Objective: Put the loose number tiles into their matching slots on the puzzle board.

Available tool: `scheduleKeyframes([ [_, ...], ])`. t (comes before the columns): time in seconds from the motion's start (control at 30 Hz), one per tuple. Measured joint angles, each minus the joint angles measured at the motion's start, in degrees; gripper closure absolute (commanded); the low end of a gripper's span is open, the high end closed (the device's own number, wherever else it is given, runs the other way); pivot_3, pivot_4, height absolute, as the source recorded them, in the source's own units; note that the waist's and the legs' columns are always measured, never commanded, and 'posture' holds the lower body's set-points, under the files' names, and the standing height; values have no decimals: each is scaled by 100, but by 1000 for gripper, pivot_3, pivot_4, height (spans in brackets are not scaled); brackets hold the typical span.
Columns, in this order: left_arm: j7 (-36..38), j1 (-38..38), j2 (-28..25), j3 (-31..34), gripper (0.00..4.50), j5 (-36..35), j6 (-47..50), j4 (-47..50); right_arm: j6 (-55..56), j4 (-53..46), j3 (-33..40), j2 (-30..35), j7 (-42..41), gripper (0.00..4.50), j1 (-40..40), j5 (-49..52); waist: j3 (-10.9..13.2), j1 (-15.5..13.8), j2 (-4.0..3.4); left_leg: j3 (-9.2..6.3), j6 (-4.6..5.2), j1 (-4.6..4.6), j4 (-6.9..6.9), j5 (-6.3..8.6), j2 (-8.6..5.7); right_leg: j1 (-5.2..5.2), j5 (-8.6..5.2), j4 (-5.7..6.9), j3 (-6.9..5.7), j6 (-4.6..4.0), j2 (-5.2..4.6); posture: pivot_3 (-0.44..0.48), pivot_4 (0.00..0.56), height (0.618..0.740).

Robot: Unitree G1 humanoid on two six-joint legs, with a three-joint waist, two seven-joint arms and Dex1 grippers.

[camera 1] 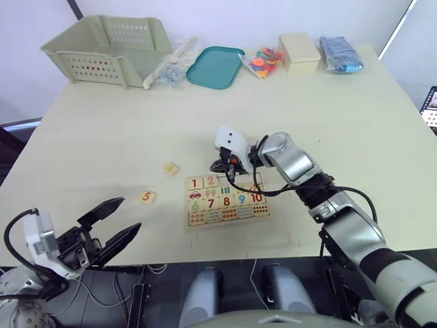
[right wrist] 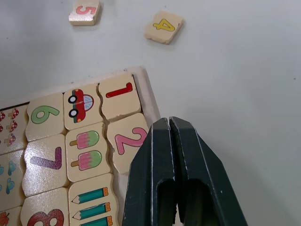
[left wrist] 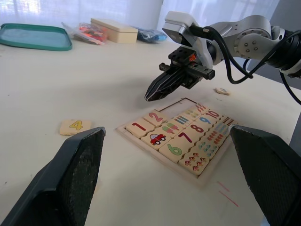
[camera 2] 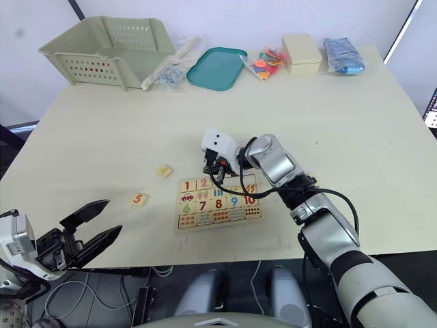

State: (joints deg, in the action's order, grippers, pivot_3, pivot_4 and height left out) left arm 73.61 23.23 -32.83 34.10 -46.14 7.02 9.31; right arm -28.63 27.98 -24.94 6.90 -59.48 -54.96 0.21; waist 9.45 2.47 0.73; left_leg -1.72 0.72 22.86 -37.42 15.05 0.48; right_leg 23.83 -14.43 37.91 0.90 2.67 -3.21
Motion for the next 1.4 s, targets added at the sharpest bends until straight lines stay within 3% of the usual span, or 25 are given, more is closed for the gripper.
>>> scheduleKeyframes([
  [1.4,-126,126,1,0,0,-4,0,20,0,19,-226,-28,-297,4460,73,-221,0,-1,0,0,0,-1,0,0,0,0,0,1,1,0,1,0,150,740],
])
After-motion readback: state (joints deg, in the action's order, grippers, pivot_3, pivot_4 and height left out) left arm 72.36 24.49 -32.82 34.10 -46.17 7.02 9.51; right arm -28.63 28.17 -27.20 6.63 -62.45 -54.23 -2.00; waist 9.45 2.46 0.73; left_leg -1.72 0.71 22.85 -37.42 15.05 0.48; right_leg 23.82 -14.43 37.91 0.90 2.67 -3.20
